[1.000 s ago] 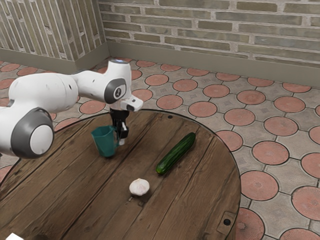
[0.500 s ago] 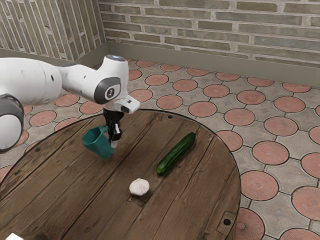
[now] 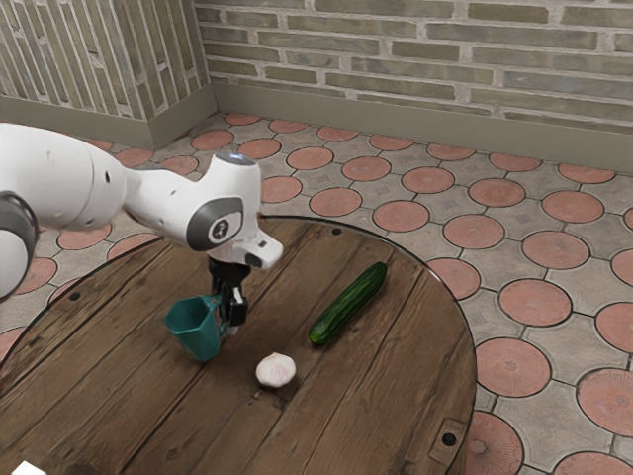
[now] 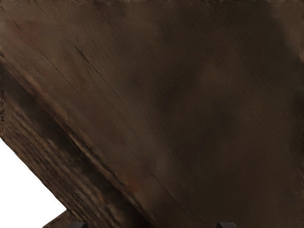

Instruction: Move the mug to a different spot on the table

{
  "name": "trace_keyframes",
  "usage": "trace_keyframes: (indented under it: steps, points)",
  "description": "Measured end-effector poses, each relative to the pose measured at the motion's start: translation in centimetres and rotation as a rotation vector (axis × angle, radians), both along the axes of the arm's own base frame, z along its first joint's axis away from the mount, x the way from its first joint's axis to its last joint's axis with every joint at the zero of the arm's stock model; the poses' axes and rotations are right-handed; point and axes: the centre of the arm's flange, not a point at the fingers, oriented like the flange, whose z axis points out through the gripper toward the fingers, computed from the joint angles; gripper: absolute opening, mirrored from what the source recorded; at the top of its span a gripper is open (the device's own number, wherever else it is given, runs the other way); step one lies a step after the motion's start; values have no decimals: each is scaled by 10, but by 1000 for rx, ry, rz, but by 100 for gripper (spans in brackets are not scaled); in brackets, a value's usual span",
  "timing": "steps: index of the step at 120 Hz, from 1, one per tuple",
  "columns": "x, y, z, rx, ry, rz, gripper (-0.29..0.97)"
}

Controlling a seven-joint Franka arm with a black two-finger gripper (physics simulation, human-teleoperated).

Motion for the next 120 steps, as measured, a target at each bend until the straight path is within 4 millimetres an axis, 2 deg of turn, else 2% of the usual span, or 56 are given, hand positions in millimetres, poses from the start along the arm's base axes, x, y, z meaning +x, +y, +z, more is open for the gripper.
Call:
trace_keyframes:
  steps: [16, 24, 43, 49, 72, 97, 108, 120]
  points:
    - [3, 0, 40, -26, -78, 21, 48]
    - [1, 0, 67, -36, -123, 26, 54]
    - [-18, -8, 160, -63, -270, 15, 61]
    - [-23, -12, 183, -67, -307, 7, 63]
    - [-25, -19, 210, -63, -341, -6, 66]
    - [-1, -16, 309, -23, -467, 51, 67]
    - [0, -21, 330, -19, -474, 91, 67]
    - [-2, -27, 338, -21, -464, 129, 68]
